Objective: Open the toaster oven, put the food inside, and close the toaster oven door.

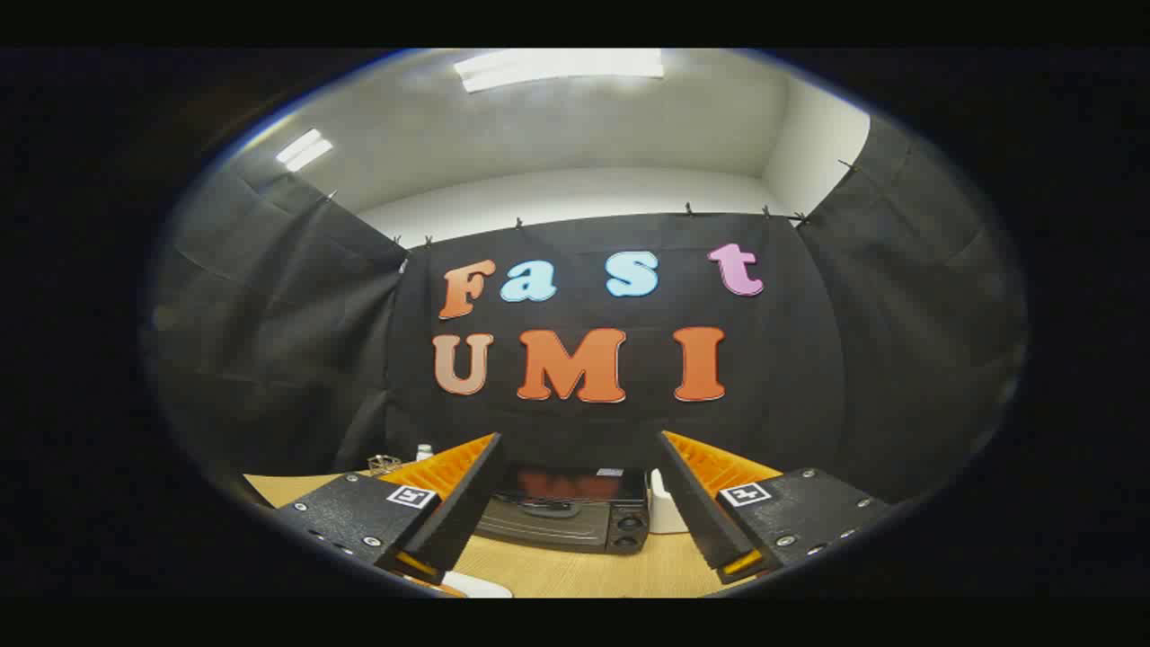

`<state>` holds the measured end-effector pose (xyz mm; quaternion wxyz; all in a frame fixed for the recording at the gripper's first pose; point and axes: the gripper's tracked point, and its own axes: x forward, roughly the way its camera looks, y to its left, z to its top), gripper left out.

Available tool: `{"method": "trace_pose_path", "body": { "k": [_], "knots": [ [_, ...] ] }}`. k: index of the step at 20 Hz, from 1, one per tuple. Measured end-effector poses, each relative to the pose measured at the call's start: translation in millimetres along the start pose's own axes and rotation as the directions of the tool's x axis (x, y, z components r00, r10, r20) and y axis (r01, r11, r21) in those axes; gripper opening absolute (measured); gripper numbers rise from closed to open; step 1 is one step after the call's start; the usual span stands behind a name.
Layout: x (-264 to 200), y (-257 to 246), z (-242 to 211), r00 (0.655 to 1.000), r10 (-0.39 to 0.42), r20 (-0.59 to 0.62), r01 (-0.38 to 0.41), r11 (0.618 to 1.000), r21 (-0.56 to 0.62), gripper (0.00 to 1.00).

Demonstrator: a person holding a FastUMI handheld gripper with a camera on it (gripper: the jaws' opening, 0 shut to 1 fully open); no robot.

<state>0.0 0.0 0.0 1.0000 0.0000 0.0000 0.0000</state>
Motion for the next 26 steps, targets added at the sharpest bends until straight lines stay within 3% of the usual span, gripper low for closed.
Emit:
{"method": "trace_pose_path", "body": {
  "k": [16, 26],
  "knots": [
    [8, 13, -8, 0.999, 0.030, -0.017, -0.029, 0.999, 0.016, 0.99],
    [39, 35, -38, 0.996, 0.058, -0.069, -0.050, 0.994, 0.101, 0.99]
  ]
}}
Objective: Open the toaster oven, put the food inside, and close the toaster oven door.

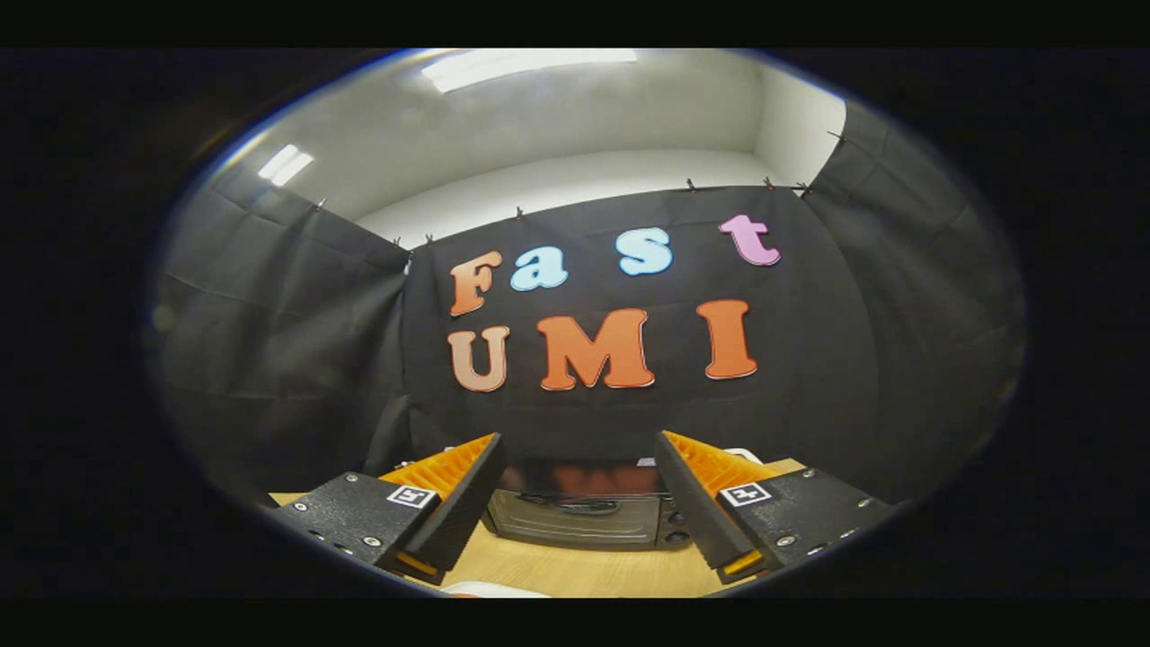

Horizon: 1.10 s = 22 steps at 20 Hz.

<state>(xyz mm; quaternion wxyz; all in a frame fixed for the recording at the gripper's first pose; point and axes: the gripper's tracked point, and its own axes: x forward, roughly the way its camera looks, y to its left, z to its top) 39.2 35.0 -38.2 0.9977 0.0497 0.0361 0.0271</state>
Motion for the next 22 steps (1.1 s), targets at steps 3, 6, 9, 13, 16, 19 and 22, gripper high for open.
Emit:
{"method": "trace_pose_path", "body": {
  "k": [3, 6, 9, 13, 16, 19, 22],
  "knots": [
    [15, 2, -19, 0.999, -0.004, -0.037, 0.003, 1.000, -0.010, 0.99],
    [34, 6, -41, 0.997, -0.002, -0.081, 0.001, 1.000, -0.007, 0.99],
    [57, 9, -66, 0.992, -0.003, -0.125, 0.005, 1.000, 0.015, 0.99],
    [86, 8, -104, 0.978, -0.024, -0.209, 0.034, 0.998, 0.045, 0.99],
    [104, 10, -131, 0.961, -0.025, -0.277, 0.041, 0.998, 0.053, 0.98],
    [118, 9, -152, 0.949, -0.042, -0.311, 0.051, 0.998, 0.020, 0.98],
    [130, 5, -163, 0.948, -0.073, -0.309, 0.065, 0.997, -0.036, 0.98]
  ]
}}
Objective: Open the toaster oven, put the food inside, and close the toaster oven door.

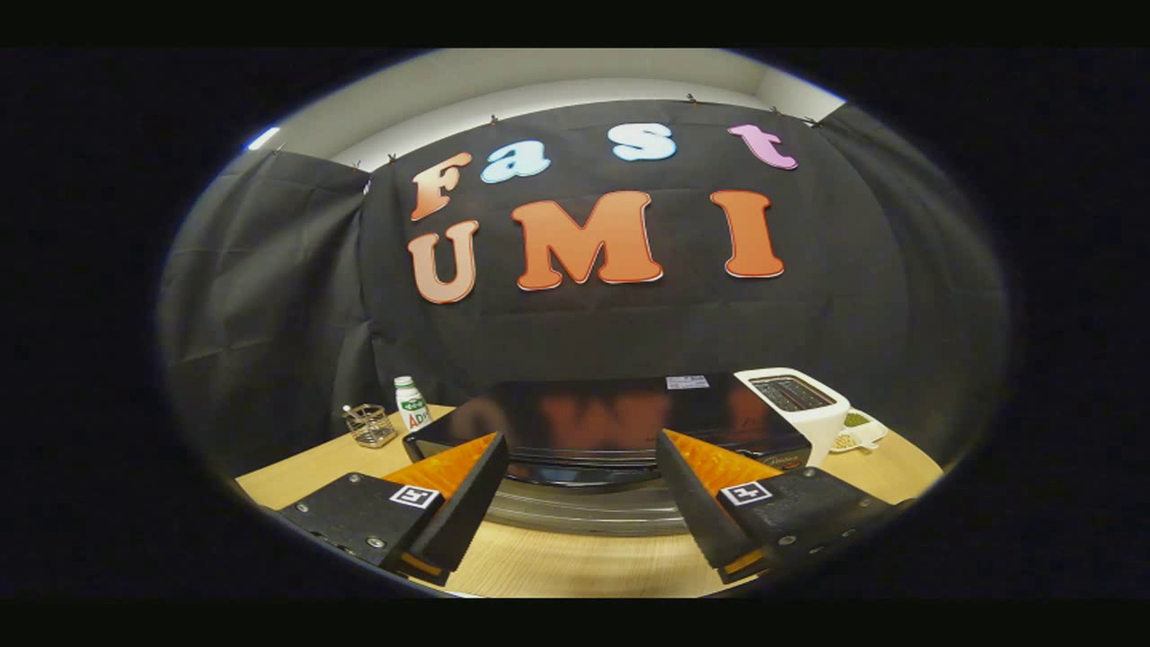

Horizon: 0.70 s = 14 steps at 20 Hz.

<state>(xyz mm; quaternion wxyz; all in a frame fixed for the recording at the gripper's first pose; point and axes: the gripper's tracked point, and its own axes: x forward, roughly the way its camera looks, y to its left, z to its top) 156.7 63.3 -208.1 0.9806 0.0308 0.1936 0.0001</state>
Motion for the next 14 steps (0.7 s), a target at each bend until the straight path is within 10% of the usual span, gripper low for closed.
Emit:
{"method": "trace_pose_path", "body": {
  "k": [14],
  "knots": [
    [22, 14, -19, 0.998, 0.038, 0.046, -0.036, 0.998, -0.043, 0.94]
  ]
}}
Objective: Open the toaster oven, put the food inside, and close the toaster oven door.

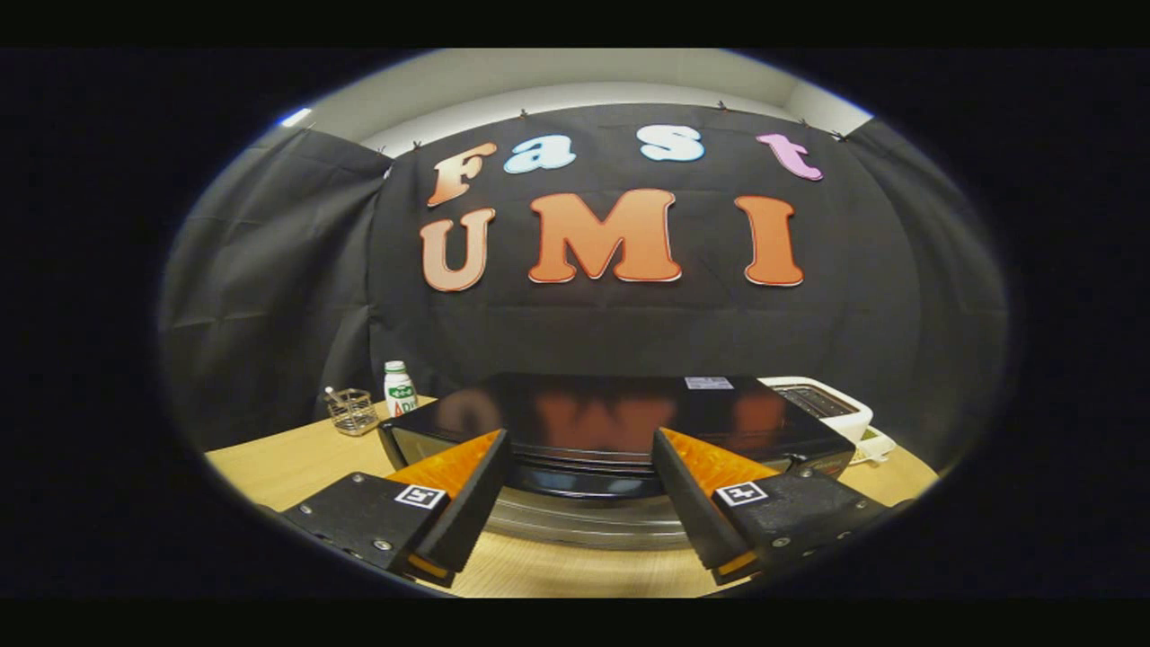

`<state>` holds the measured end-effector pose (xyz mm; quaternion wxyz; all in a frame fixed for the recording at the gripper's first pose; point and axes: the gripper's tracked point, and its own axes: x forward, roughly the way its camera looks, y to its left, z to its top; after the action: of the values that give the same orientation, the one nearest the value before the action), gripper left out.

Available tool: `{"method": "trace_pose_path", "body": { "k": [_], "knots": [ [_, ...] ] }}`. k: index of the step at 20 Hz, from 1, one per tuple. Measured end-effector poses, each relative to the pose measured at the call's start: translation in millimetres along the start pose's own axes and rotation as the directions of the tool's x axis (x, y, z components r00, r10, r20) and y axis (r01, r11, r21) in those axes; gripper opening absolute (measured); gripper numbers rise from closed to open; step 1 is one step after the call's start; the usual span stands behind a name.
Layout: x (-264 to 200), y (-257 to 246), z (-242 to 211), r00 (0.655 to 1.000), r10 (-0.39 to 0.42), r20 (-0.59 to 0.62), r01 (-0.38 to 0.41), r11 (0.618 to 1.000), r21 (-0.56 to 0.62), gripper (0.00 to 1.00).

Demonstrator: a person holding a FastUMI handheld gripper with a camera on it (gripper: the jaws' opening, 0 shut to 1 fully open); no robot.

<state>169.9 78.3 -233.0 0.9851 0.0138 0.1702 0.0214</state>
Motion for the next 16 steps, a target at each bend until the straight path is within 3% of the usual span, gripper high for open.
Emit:
{"method": "trace_pose_path", "body": {
  "k": [4, 12, 16],
  "knots": [
    [-19, 4, -3, 0.999, 0.041, 0.034, -0.042, 0.999, 0.011, 0.84],
    [-70, 14, -20, 0.991, 0.131, 0.001, -0.131, 0.991, -0.027, 0.84],
    [-102, 32, -54, 0.961, 0.253, -0.111, -0.243, 0.965, 0.098, 0.84]
  ]
}}
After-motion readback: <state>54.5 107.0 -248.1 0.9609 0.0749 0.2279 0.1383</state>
